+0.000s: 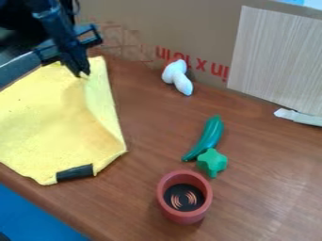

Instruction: Fold the cloth from top right to bottom left

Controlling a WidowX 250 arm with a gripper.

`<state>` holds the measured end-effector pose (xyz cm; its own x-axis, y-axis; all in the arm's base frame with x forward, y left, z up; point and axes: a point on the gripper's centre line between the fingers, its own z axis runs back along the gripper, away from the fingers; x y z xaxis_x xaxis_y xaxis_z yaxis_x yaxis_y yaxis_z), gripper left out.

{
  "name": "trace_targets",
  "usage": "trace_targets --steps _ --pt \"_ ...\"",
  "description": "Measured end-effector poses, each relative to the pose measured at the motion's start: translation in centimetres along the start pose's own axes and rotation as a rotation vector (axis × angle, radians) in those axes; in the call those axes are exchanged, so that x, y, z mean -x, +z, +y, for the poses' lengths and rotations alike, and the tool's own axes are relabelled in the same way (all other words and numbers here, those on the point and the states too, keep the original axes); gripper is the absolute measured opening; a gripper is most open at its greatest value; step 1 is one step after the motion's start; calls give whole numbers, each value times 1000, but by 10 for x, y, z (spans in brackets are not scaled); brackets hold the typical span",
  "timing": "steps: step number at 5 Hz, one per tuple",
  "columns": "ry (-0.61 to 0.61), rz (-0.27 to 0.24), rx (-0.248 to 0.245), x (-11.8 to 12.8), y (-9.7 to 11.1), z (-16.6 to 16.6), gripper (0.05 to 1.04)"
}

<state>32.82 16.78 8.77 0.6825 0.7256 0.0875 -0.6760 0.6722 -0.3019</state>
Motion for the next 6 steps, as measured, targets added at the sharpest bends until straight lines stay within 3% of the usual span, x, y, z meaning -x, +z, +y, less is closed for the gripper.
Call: trace_targets --steps 1,4,6 --pt "23 -4 -1 -2 9 14 66" --pt "156 -75 -117 -22 29 53 66" --pt "229 -78 -200 -25 33 84 66"
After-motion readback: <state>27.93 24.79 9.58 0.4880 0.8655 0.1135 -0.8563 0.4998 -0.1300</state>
